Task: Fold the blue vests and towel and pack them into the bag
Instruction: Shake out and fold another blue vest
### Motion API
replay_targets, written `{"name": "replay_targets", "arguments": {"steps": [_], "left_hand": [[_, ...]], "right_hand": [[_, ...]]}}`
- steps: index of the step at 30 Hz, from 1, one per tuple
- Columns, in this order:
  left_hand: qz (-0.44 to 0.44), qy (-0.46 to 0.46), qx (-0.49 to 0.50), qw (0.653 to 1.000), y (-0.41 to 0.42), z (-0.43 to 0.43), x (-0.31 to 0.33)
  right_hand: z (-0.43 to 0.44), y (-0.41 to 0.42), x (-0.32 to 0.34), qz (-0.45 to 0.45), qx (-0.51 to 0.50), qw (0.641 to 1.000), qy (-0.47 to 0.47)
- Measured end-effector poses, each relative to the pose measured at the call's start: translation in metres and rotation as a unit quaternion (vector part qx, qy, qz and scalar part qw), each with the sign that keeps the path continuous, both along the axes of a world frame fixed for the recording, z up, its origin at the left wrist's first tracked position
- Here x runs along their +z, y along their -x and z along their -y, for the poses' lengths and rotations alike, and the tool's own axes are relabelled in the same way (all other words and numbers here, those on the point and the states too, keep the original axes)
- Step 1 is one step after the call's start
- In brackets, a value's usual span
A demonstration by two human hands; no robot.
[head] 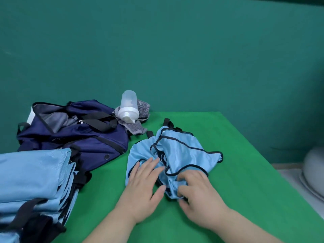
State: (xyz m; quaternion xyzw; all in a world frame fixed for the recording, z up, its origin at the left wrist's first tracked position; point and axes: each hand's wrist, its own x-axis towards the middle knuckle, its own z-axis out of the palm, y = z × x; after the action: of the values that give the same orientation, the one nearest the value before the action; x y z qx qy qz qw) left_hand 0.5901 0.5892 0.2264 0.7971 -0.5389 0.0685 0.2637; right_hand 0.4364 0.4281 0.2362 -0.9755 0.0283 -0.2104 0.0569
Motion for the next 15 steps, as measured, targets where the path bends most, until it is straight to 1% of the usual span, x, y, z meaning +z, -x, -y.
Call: {"name": "replay_targets", "arguments": {"steps": [2, 4, 6, 8, 9, 13, 15], "left_hand": [[-0.031, 0.012, 0.001, 0.999, 0.009, -0.004, 0.003], [-0.059, 0.021, 0.013, 0.998, 0.015, -0.004, 0.011], [-0.074, 0.025, 0.021, 0.997, 0.019, 0.000, 0.022], [-0.091, 0.035, 0.015, 0.995, 0.019, 0.008, 0.034], [-0.095, 0.035, 0.011, 0.995, 0.017, 0.014, 0.039], [-0.078, 0.014, -0.001, 0.997, 0.005, 0.039, 0.056], [-0.058, -0.013, -0.004, 0.998, -0.005, 0.054, 0.061]], "right_hand": [[-0.003, 0.013, 0.003, 0.009, 0.009, 1.000, -0.027], [0.000, 0.021, 0.009, 0.038, 0.003, 0.996, -0.085], [0.004, 0.021, 0.018, 0.075, -0.026, 0.987, -0.140], [0.011, 0.014, 0.028, 0.081, -0.080, 0.981, -0.158], [0.015, 0.009, 0.032, 0.060, -0.106, 0.981, -0.152], [0.036, -0.012, 0.045, -0.092, -0.155, 0.971, -0.157], [0.048, -0.023, 0.046, -0.122, -0.170, 0.964, -0.165]]}}
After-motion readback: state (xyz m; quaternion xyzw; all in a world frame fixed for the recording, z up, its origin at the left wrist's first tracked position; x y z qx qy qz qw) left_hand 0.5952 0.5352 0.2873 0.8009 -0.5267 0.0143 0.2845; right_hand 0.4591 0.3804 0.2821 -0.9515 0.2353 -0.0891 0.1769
